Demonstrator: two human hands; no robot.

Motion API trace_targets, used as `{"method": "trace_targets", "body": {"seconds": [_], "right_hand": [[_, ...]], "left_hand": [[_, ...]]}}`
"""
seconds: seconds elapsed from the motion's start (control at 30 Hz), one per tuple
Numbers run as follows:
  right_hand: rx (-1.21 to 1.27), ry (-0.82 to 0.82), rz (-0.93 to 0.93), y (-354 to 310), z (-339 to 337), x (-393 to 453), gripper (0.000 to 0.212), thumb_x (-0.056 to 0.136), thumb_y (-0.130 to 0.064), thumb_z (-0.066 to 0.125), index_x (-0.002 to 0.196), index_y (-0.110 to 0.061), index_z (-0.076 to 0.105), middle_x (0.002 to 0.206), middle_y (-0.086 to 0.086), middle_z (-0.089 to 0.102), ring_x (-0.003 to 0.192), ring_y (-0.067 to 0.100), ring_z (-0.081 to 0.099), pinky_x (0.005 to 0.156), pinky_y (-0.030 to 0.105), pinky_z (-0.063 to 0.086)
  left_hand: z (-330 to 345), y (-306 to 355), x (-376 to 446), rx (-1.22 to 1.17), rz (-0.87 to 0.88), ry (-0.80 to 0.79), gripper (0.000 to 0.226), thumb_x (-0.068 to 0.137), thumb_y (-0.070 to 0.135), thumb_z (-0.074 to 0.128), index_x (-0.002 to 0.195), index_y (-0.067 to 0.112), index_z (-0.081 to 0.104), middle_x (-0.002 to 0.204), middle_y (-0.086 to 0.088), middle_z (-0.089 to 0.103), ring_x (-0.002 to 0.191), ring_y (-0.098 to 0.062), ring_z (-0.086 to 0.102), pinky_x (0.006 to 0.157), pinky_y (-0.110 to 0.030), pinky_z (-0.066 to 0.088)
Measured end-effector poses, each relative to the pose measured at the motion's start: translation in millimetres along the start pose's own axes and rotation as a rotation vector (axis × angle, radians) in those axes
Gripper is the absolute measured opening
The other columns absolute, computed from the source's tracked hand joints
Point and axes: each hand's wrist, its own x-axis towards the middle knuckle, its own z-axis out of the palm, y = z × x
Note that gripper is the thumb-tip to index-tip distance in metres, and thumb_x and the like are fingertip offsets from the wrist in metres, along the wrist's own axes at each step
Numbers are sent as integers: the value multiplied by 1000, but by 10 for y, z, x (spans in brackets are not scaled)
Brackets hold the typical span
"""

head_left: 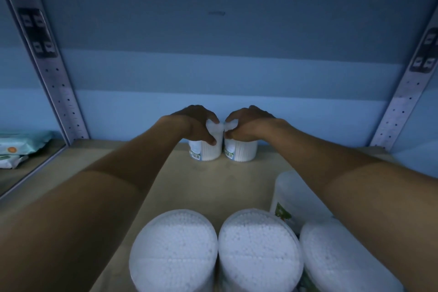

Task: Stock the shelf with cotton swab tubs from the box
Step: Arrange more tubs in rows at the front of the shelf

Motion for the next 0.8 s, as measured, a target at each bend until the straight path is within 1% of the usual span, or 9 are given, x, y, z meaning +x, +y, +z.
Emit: {"method": "trace_targets", "body": {"seconds": [0.07, 0.17, 0.27, 0.37, 0.43, 0.57, 0.63, 0.7, 0.8], "right_hand": [[-13, -8, 13, -28, 29, -32, 58, 77, -60, 49, 132, -41, 52, 136, 2, 53, 122, 26, 49, 97, 44, 49], [-49, -16, 1, -44, 47, -98, 52, 85, -58, 45, 132, -36, 52, 136, 2, 54, 125, 25, 45, 98, 45, 48], [-31, -19, 13, -42, 50, -214, 59, 88, -59, 47, 144, -40, 43, 147, 0, 44, 135, 24, 39, 104, 42, 41], [8, 9, 8, -66, 89, -380, 63, 88, -60, 52, 148, -43, 38, 150, 3, 39, 136, 25, 41, 105, 39, 38], [27, 28, 5, -108, 96, -485, 62, 88, -58, 55, 147, -44, 40, 149, 5, 40, 135, 27, 43, 104, 39, 39], [14, 18, -47, -207, 60, -678, 48, 87, -51, 53, 134, -42, 53, 138, 0, 54, 131, 22, 42, 90, 39, 43], [22, 3, -60, -254, 47, -780, 43, 89, -48, 54, 130, -36, 57, 135, 0, 56, 130, 22, 42, 94, 39, 45], [22, 5, -82, -290, 45, -867, 44, 89, -49, 55, 131, -35, 58, 134, -1, 57, 131, 22, 41, 97, 40, 44], [27, 9, -109, -335, 38, -993, 41, 88, -48, 56, 126, -33, 61, 130, -2, 60, 129, 22, 42, 94, 40, 46]], "left_hand": [[6, 10, -42, 5, -15, -4, 73, 78, 48, 77, 142, 34, 46, 146, -1, 41, 134, -22, 40, 104, -33, 36], [3, 25, -138, 21, -23, -16, 73, 77, 49, 76, 142, 34, 46, 146, -1, 40, 132, -22, 41, 104, -34, 39], [-9, 32, -278, 31, -20, -27, 72, 78, 49, 76, 141, 35, 46, 145, 0, 40, 132, -22, 41, 103, -33, 38], [-25, 40, -459, 21, 1, -16, 71, 78, 47, 77, 141, 33, 47, 142, -1, 44, 131, -22, 42, 102, -32, 38], [-31, 48, -580, 13, 7, -14, 72, 77, 47, 78, 140, 31, 49, 140, -1, 46, 130, -22, 43, 102, -31, 37], [-23, 52, -799, 7, 1, -18, 73, 74, 48, 80, 139, 32, 50, 135, -1, 49, 128, -23, 46, 105, -35, 39], [-17, 46, -911, 14, -7, -19, 74, 74, 48, 80, 140, 33, 50, 136, -2, 48, 128, -24, 46, 106, -36, 39], [-23, 43, -1015, 20, -10, -24, 74, 73, 47, 80, 140, 33, 50, 136, -2, 47, 129, -25, 45, 106, -36, 39], [-50, 61, -1154, 31, -8, -42, 75, 73, 48, 80, 140, 33, 50, 136, -2, 47, 129, -24, 46, 106, -37, 40]]}}
